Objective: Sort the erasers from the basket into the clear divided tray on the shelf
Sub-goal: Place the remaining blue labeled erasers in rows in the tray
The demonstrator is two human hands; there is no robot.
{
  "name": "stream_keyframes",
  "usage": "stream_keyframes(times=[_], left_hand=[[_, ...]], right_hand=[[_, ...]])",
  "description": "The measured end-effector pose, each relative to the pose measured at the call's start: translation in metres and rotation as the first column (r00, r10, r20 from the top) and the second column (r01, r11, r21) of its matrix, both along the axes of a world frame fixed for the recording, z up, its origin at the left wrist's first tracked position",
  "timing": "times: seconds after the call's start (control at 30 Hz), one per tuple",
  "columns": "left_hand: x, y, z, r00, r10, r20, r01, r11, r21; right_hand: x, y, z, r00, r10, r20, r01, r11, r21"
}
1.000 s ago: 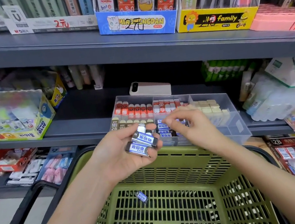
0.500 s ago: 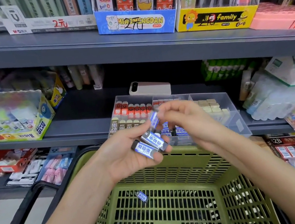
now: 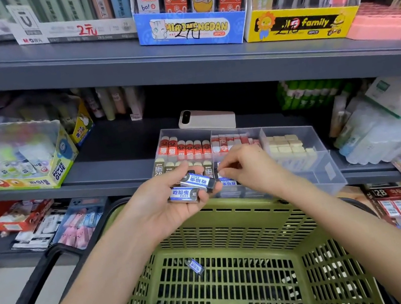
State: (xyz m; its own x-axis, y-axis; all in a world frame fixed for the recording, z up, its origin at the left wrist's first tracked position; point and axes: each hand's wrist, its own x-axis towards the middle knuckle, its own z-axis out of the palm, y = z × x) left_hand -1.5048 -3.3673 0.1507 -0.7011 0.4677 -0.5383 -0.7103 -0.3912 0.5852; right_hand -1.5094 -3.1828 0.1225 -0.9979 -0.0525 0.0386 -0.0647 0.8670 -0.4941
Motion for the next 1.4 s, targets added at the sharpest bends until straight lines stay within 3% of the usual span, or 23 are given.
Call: stream_keyframes(times=[0.1, 0.2, 0.33, 0.53, 0.67, 0.73, 0.83, 0.9, 0.97, 1.2, 1.33, 1.4], left_hand=[[0.000, 0.003, 0.000, 1.000, 0.009, -0.014, -0.009, 1.000, -0.006], [0.000, 0.006, 0.002, 0.999, 0.031, -0.021, -0.031, 0.999, -0.017], [0.001, 0.009, 0.004, 0.998, 0.047, -0.048, -0.050, 0.997, -0.061], [0.008, 0.018, 0.005, 0.986, -0.106, -0.130, 0.085, 0.984, -0.159], [0.011, 0.027, 0.003, 0.989, -0.101, -0.111, 0.083, 0.984, -0.156], [0.009, 0.022, 0.002, 0.997, -0.041, -0.071, 0.030, 0.988, -0.153], [0.005, 0.007, -0.002, 0.999, -0.011, -0.040, 0.006, 0.992, -0.127], [0.005, 0.000, -0.003, 0.999, -0.029, -0.046, 0.023, 0.993, -0.118], [0.004, -0.002, -0.002, 0.996, -0.066, -0.061, 0.058, 0.991, -0.124], [0.002, -0.002, -0.002, 0.989, -0.078, -0.123, 0.056, 0.983, -0.172], [0.003, 0.000, -0.001, 0.996, -0.053, -0.077, 0.040, 0.985, -0.170], [0.004, 0.003, 0.000, 0.998, -0.036, -0.051, 0.029, 0.990, -0.137]], right_hand=[[0.013, 0.000, 0.006, 0.974, 0.003, -0.225, 0.002, 1.000, 0.022], [0.034, -0.009, 0.022, 0.951, 0.060, -0.303, -0.141, 0.958, -0.251], [0.047, -0.017, 0.028, 0.912, 0.163, -0.375, -0.211, 0.973, -0.092], [0.046, -0.015, 0.031, 0.951, 0.020, -0.309, -0.161, 0.884, -0.439], [0.037, -0.015, 0.030, 0.944, -0.121, -0.307, -0.059, 0.855, -0.516], [0.029, -0.007, 0.027, 0.938, -0.152, -0.312, 0.001, 0.901, -0.435], [0.009, 0.009, 0.018, 0.949, -0.046, -0.311, 0.025, 0.997, -0.070], [-0.004, 0.011, 0.011, 0.962, 0.071, -0.263, -0.017, 0.979, 0.202], [-0.014, 0.008, 0.003, 0.966, 0.150, -0.211, -0.068, 0.932, 0.355], [-0.013, 0.007, -0.006, 0.935, 0.204, -0.291, -0.107, 0.942, 0.318], [-0.004, 0.012, 0.001, 0.936, 0.180, -0.304, -0.130, 0.975, 0.178], [0.011, 0.007, 0.010, 0.922, 0.077, -0.379, -0.089, 0.996, -0.013]])
